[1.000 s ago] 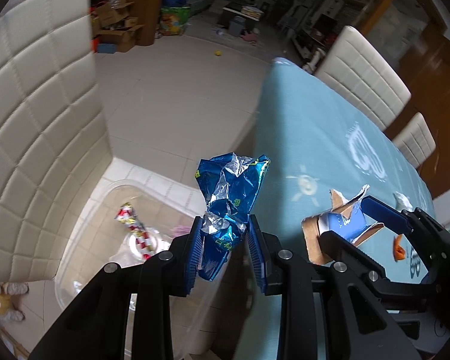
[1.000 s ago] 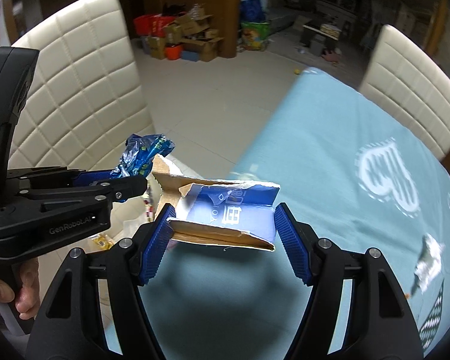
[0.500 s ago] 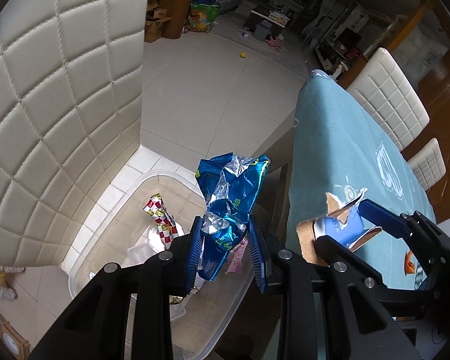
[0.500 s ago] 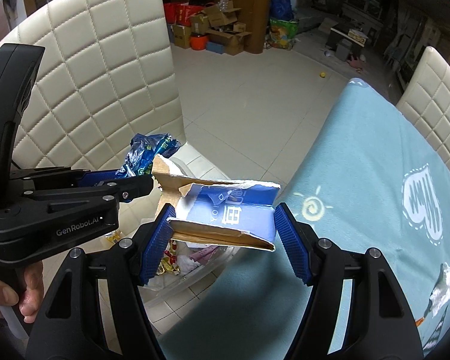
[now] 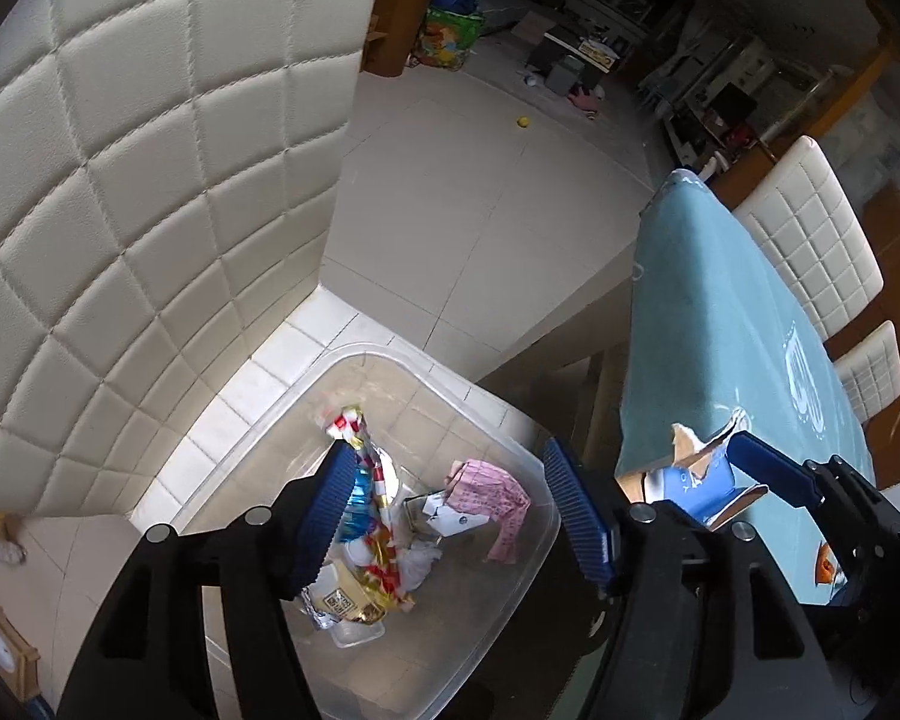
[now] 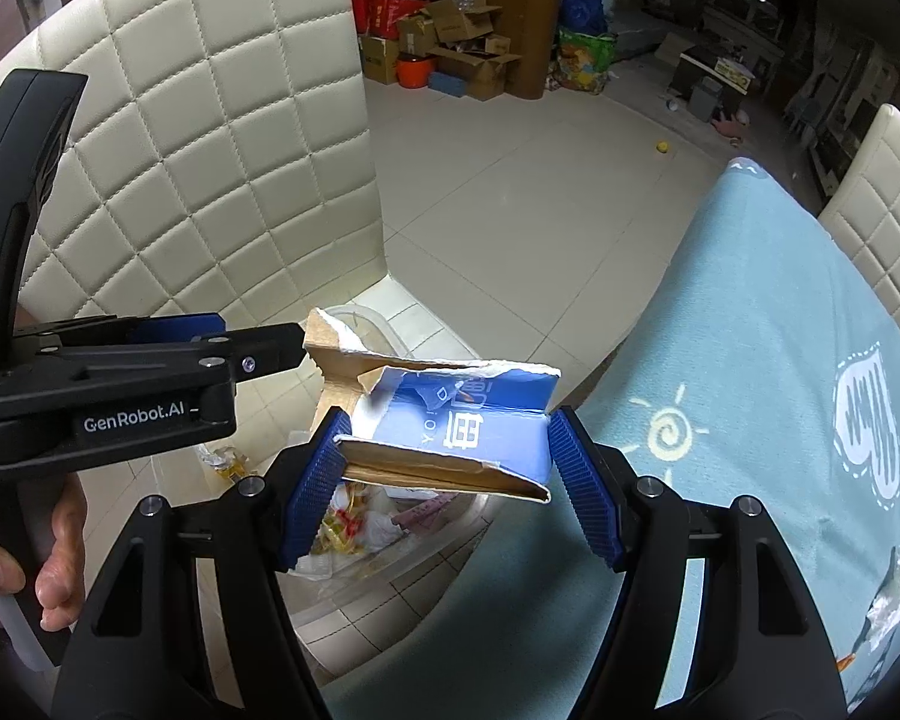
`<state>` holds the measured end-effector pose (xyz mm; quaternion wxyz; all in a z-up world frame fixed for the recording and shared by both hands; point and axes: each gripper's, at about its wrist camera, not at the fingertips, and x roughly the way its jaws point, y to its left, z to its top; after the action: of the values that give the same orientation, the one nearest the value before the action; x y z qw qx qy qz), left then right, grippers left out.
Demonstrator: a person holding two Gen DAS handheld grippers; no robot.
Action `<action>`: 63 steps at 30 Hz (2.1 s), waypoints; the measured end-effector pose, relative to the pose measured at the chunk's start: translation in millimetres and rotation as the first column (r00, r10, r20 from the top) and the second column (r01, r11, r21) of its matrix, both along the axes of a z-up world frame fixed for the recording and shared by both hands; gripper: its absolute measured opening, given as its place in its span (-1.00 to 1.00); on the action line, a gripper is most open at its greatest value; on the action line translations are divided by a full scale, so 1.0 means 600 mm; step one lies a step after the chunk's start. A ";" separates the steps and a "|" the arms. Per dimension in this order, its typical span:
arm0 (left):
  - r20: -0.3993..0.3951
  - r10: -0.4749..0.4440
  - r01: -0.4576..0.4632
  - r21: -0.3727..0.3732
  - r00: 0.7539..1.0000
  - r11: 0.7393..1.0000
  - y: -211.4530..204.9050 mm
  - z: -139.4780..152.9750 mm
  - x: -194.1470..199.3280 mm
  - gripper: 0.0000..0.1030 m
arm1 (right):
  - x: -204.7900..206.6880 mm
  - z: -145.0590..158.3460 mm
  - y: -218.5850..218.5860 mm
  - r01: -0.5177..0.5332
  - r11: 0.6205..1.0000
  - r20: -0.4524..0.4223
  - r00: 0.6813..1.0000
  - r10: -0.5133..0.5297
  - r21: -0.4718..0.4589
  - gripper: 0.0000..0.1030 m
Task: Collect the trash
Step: 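Carry foil wrapper and cardboard piece to the clear bin and open both tools, then bring both tools back over the tablecloth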
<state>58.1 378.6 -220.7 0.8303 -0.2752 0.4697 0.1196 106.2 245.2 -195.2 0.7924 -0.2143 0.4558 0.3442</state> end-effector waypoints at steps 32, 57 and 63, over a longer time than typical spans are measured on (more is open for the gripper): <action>0.018 0.040 -0.039 -0.082 0.999 0.996 0.013 -0.007 -0.033 0.24 | -0.020 0.009 0.006 -0.022 0.999 0.097 0.995 0.026 -0.041 0.50; -0.012 -0.473 0.472 0.078 0.881 0.878 -0.438 0.077 0.040 0.24 | -0.022 0.063 -0.501 0.504 0.860 0.100 0.854 -0.510 0.079 0.50; -0.041 -0.571 0.572 0.081 0.820 0.816 -0.571 0.071 0.049 0.25 | -0.024 0.057 -0.648 0.599 0.797 0.079 0.793 -0.604 0.082 0.50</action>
<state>87.4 35.8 -178.3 0.8359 -0.0835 0.5309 -0.1118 92.1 -143.3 -160.7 0.8880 -0.0547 0.4503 0.0750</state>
